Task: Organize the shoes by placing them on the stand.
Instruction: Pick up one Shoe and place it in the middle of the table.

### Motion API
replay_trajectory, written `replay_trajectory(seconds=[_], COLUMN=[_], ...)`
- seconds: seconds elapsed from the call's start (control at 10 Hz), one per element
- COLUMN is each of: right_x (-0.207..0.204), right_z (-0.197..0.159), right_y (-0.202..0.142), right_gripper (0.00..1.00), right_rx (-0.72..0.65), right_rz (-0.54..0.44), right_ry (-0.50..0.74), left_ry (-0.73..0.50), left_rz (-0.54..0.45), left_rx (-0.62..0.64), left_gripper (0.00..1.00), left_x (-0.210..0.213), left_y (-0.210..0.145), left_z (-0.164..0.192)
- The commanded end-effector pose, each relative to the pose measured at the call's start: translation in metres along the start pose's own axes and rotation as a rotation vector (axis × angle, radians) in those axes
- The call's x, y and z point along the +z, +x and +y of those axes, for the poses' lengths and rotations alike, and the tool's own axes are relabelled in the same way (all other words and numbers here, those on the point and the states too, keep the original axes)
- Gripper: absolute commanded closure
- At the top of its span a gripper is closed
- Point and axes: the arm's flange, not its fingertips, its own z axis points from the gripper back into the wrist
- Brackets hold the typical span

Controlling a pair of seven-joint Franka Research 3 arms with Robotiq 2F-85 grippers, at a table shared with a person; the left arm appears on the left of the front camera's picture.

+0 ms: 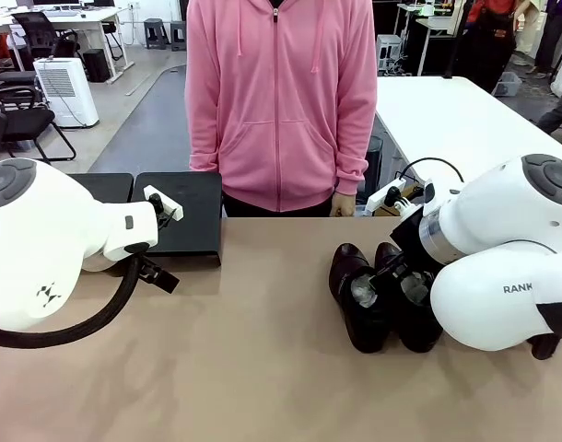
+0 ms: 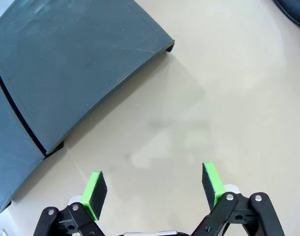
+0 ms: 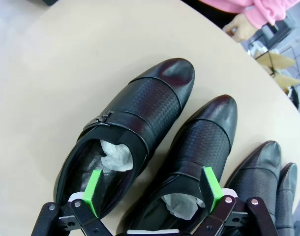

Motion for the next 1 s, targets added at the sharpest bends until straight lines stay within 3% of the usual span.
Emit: replay_trajectory(seconds=[0.0, 0.5, 0.7, 0.9], right_x=[0.0, 0.0, 0.035, 0.086], right_z=[0.0, 0.0, -0.012, -0.03], right_y=[0.0, 0.0, 0.0, -0.003], right_gripper=[0.0, 0.0, 0.0, 0.0], right_rx=[-0.001, 0.0, -0.04, -0.082], right_rz=[0.0, 0.0, -0.03, -0.096], right_ry=[0.0, 0.0, 0.032, 0.068], left_ry=[0.0, 0.0, 0.054, -0.029], left_rz=[-0.001, 0.0, 0.008, -0.014], left_rx=[0.003, 0.0, 0.035, 0.096], left_gripper=[0.0, 0.0, 0.0, 0.0], left_x=[0.0, 0.0, 0.018, 0.061], left_y=[0.0, 0.0, -0.013, -0.017], left_z=[0.001, 0.0, 0.017, 0.039])
